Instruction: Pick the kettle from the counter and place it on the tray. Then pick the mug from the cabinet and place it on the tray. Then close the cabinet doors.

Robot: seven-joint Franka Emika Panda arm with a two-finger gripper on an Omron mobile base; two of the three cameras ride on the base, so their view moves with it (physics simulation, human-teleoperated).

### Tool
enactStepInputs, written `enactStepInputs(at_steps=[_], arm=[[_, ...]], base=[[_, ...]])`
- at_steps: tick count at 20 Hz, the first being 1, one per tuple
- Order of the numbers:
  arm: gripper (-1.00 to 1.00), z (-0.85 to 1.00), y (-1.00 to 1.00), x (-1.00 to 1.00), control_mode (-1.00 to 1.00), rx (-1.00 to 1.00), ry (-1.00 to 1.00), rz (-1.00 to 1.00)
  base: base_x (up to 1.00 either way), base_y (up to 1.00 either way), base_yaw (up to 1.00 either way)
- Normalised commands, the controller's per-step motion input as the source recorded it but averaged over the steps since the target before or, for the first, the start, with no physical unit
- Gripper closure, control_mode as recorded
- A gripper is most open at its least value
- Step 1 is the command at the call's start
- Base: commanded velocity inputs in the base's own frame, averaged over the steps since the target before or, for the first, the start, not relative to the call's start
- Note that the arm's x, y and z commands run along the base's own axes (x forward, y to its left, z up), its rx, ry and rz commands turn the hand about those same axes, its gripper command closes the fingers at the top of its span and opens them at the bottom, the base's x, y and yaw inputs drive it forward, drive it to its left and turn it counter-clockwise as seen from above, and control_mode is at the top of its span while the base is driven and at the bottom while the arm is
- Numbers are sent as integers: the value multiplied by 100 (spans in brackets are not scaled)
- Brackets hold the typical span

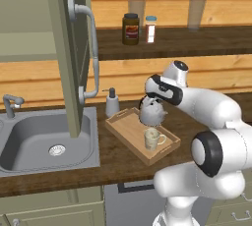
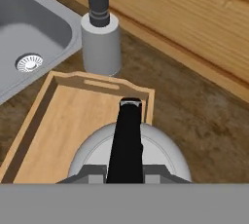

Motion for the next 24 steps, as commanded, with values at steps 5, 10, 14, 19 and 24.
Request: enactStepInputs(at_steps=[5, 10, 14, 19, 24], arm=[[100, -3, 58, 0, -100, 0, 0, 14], [100, -17, 45, 3, -100, 0, 0, 12], [100, -22, 20, 1, -100, 0, 0, 8], [100, -27, 5, 0, -100, 0, 0, 7], [100, -26, 5, 0, -100, 0, 0, 6]], base=[[0, 0, 0], [0, 0, 0], [0, 0, 0], [0, 0, 0], [0, 0, 0]])
